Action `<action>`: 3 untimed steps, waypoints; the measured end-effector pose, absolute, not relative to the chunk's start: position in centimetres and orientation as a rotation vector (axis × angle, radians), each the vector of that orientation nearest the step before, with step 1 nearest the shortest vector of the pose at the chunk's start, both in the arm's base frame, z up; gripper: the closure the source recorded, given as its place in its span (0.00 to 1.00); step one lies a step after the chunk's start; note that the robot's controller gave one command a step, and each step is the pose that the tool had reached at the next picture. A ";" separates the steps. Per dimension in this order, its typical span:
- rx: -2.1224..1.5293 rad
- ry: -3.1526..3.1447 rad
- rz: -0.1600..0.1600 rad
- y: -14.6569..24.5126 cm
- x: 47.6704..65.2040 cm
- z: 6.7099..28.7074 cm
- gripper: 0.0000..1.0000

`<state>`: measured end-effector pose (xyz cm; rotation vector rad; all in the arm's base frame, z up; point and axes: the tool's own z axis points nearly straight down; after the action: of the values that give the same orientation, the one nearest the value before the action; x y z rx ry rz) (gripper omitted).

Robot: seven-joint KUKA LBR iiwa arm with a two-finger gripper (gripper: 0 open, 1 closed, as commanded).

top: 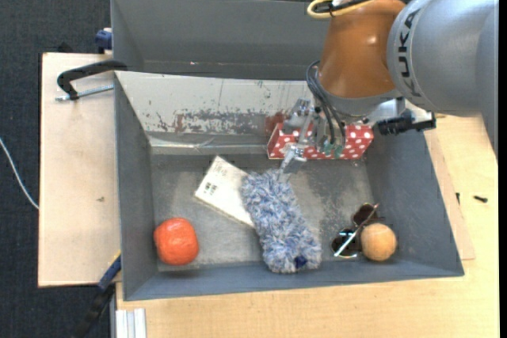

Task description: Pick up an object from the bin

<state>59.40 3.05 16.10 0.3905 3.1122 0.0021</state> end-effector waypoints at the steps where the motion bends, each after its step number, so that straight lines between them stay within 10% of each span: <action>1: 0.391 3.112 0.002 3.1 59.4 16.1 0.00; 3: -0.258 3.136 0.003 5.2 54.0 16.6 0.00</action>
Offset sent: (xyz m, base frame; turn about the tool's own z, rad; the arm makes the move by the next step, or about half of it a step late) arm -0.0520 0.0329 -0.0243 -0.2684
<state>54.03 5.21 16.59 -0.2577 3.1361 0.0031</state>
